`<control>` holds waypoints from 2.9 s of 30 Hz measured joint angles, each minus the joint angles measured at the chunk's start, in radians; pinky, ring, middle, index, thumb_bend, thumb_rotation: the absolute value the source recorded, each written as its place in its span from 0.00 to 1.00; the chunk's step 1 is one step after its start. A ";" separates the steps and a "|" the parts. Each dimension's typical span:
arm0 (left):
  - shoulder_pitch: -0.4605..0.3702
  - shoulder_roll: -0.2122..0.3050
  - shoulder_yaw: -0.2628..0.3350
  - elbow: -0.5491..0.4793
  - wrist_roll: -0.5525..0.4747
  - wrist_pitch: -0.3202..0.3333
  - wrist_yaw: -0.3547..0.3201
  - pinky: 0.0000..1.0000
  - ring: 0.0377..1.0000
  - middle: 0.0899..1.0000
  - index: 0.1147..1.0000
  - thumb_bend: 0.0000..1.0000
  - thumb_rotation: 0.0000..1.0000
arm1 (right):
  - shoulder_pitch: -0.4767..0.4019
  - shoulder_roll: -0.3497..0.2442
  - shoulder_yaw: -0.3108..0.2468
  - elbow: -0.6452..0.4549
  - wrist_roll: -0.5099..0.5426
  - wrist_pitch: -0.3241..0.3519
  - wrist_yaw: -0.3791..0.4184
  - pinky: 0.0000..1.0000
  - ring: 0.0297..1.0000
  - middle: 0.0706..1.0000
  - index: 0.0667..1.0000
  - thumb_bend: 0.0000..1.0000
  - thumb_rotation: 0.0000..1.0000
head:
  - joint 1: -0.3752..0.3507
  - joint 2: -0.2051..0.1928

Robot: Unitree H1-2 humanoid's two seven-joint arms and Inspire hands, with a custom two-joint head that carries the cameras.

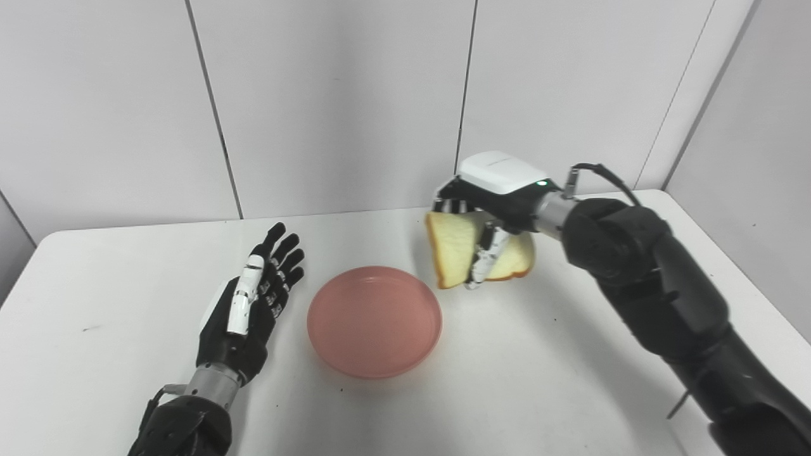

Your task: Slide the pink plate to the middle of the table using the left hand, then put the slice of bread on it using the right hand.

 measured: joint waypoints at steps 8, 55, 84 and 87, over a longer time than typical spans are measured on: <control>-0.004 -0.017 -0.002 -0.004 0.010 0.000 0.018 0.99 0.97 0.97 0.97 0.39 1.00 | -0.038 0.094 0.068 0.070 -0.025 -0.008 -0.011 0.40 0.37 0.45 0.51 0.51 0.00 | 0.034 0.009; -0.030 -0.050 -0.002 -0.031 0.047 0.001 0.054 0.97 0.95 0.95 0.94 0.40 1.00 | -0.037 0.222 0.206 0.345 -0.035 -0.041 -0.037 0.74 0.85 0.89 0.89 0.93 0.35 | 0.068 0.063; -0.041 -0.030 0.010 -0.040 0.050 0.003 0.076 0.96 0.94 0.94 0.93 0.42 1.00 | -0.061 0.156 0.118 0.038 -0.074 0.165 0.196 0.98 1.00 1.00 1.00 1.00 0.37 | 0.068 0.048; -0.042 -0.030 0.009 -0.040 0.050 0.003 0.076 0.96 0.93 0.94 0.93 0.41 1.00 | -0.055 0.143 0.049 0.005 -0.043 0.212 0.200 0.90 0.99 1.00 1.00 1.00 0.34 | 0.066 0.041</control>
